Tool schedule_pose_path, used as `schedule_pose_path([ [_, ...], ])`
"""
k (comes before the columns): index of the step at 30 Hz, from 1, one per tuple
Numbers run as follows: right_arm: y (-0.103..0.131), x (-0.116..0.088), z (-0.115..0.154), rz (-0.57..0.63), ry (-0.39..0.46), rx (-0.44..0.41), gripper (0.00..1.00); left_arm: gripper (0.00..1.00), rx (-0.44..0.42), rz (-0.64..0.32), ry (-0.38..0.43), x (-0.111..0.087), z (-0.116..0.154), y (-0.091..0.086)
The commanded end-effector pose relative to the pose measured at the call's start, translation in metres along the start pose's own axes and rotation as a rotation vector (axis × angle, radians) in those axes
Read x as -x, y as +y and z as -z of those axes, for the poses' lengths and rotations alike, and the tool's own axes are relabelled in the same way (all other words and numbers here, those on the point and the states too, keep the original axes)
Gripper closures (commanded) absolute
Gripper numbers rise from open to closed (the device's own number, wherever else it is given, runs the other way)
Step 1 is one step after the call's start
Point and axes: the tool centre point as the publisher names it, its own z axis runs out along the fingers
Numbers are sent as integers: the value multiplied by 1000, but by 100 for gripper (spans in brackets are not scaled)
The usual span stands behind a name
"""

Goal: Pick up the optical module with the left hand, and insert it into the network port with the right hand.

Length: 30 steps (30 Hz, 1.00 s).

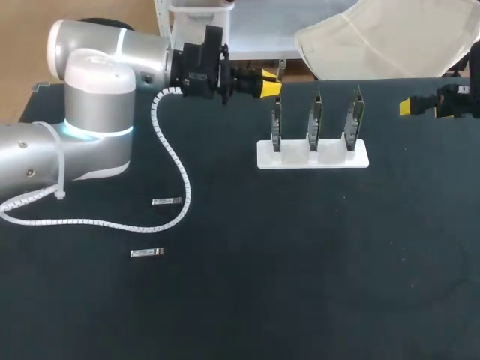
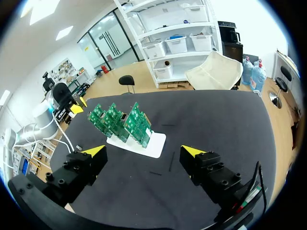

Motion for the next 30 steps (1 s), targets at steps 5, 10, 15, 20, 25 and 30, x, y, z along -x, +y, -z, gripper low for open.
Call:
schedule_pose_path([
  [5, 1, -1, 1, -1, -1, -6, 0, 100, -2, 0, -1, -1, 0, 2],
  [10, -5, 12, 4, 81, 33, 115, 0, 100, -2, 0, -1, -1, 0, 2],
  [15, 7, 44, 2, 207, 59, 221, 0, 100, -2, 0, -1, -1, 0, 2],
  [20, 26, 69, -10, 312, 77, 299, 0, 100, -2, 0, -1, -1, 0, 2],
  [25, 47, 79, -24, 369, 102, 358, 0, 100, -2, 0, -1, -1, 0, 2],
  [30, 60, 79, -33, 412, 105, 353, 0, 100, -2, 0, -1, -1, 0, 2],
])
